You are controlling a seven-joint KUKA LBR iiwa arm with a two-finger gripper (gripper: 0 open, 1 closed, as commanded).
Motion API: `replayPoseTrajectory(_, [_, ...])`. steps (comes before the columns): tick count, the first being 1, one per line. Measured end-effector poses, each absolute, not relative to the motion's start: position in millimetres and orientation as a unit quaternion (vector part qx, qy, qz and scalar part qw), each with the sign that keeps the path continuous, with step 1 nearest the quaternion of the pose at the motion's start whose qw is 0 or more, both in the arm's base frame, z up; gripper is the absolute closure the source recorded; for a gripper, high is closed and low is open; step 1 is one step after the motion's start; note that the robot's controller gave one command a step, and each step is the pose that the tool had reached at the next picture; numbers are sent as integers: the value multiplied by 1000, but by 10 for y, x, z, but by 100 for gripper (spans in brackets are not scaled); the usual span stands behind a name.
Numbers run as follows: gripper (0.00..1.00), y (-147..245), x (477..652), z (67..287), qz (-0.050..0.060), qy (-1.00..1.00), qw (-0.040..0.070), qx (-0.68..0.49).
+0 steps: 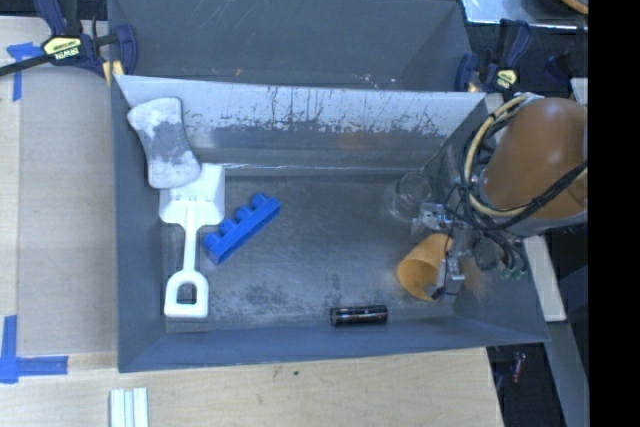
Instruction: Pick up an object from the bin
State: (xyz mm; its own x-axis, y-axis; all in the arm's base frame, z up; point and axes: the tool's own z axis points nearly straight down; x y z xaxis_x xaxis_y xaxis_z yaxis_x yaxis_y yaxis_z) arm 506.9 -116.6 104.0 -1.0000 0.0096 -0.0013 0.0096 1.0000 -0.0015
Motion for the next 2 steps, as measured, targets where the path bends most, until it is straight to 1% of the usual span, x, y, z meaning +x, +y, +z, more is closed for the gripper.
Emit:
replayPoseTrajectory(1, [100, -1110, 5208, 944, 0, 1000, 5, -1])
replayPoseTrajectory(2, [100, -1110, 5208, 943, 0, 1000, 5, -2])
